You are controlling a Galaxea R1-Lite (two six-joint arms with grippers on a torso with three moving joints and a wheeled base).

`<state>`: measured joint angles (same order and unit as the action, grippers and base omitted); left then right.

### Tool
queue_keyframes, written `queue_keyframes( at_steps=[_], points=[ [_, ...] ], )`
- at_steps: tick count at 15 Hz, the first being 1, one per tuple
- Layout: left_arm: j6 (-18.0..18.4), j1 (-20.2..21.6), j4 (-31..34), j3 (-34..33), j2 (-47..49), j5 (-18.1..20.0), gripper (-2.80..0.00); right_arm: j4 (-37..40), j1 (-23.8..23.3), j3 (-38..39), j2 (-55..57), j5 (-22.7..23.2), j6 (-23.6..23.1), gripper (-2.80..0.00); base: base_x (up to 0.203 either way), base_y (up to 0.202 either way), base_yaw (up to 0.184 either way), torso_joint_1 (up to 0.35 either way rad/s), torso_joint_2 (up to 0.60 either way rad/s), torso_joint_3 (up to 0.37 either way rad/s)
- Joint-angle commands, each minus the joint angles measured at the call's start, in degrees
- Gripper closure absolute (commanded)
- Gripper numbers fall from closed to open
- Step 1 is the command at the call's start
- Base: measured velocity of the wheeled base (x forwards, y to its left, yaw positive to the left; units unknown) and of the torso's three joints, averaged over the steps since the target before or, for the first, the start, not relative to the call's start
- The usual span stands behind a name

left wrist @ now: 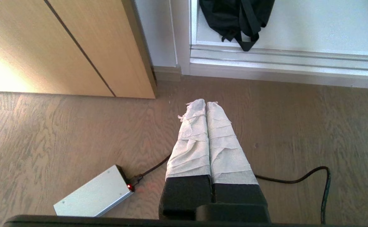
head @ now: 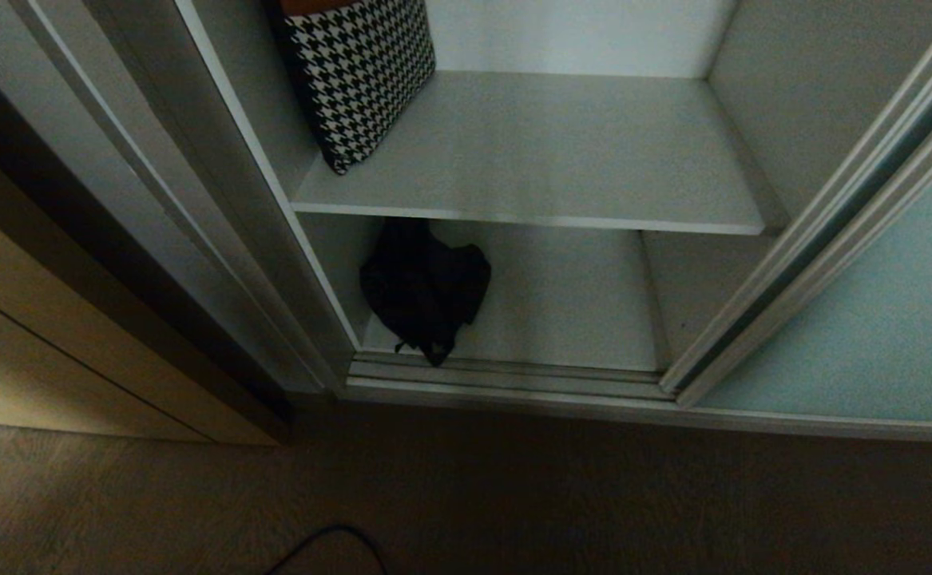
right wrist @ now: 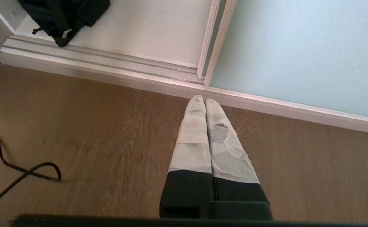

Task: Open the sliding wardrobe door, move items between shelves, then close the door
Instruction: Place the bag on the higher shelf

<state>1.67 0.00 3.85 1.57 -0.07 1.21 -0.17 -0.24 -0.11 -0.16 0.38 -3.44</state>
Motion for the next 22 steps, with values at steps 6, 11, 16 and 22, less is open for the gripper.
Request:
queue_keyframes(
  at_steps=[6,11,16,22],
  points=[
    [0.0,0.0,0.01,0.01,0.07,0.02,0.0,0.0,-0.02,0.02,0.08,-0.2,2.29,0.0,0.0,0.0,0.0,0.0,0.0,0.0],
    [0.0,0.0,0.01,0.01,0.07,-0.05,0.0,0.0,-0.02,0.02,0.16,-0.2,2.29,0.0,0.0,0.0,0.0,0.0,0.0,0.0],
    [0.66,0.09,-0.4,-0.2,0.16,-1.44,0.0,0.0,-0.02,0.02,0.07,-0.2,2.29,0.0,0.0,0.0,0.0,0.0,0.0,0.0],
    [0.0,0.09,-3.68,-1.22,0.07,-1.47,0.0,0.0,-0.02,0.02,0.07,-0.2,2.29,0.0,0.0,0.0,0.0,0.002,0.0,-0.056]
  ],
)
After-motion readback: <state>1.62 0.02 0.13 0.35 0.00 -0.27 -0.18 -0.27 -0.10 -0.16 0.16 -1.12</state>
